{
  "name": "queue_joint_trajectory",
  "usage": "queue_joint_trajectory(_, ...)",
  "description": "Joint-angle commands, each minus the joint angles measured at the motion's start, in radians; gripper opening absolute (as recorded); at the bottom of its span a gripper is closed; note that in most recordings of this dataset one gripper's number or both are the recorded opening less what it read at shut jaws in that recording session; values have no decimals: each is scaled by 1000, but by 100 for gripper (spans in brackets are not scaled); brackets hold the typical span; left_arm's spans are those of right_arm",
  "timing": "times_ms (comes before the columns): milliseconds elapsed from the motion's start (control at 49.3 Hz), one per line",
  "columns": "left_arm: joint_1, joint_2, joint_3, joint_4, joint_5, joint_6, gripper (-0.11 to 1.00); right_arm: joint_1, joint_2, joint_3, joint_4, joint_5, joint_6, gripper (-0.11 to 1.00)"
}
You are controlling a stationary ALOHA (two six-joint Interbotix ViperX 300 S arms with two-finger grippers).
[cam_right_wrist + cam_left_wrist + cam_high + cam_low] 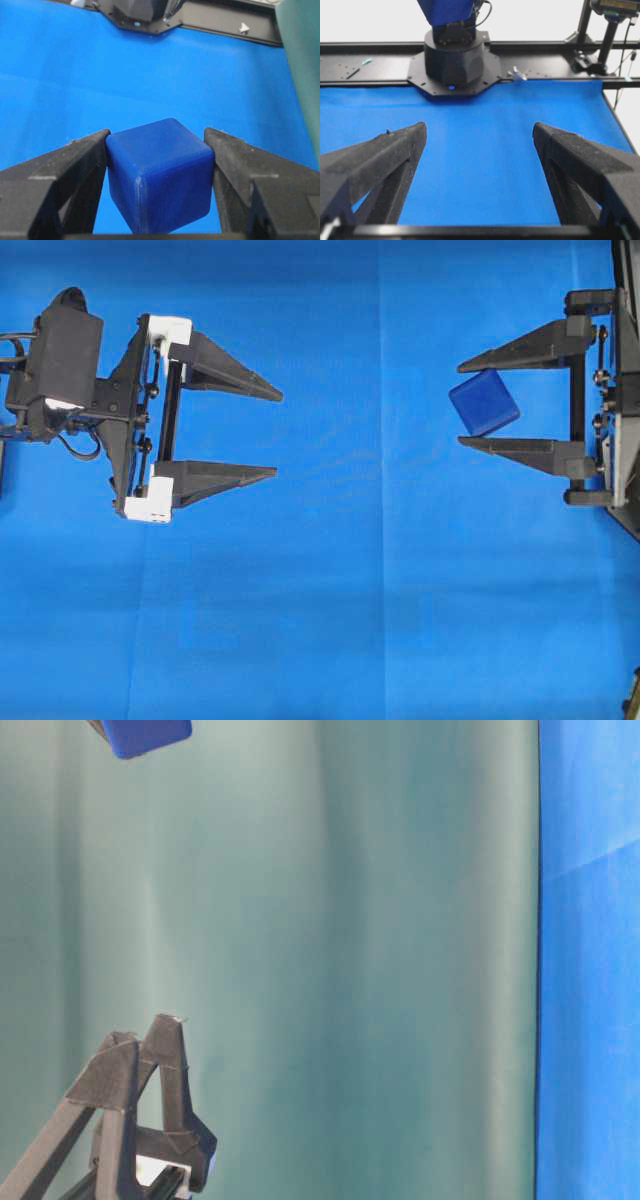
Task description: Handover the blue block to the right arm after grasping it with the left arm, then place it in the designated position.
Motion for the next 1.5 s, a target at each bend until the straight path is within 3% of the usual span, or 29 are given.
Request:
queue_joint_trajectory(0,-3,-17,-23,2,-8,0,92,2,0,-14,2,-2,3,52)
queue_joint_trajectory(304,-3,-15,-26,2,-8,0,92,2,12,-14,12,34,5,52)
queue_joint_trajectory(892,-2,-15,-29,2,-8,2,92,51,72,-17,167,325,0,52)
queue_joint_trajectory(1480,-3,-11,-32,2,-8,0,92,48,133,0,169,261,3,52)
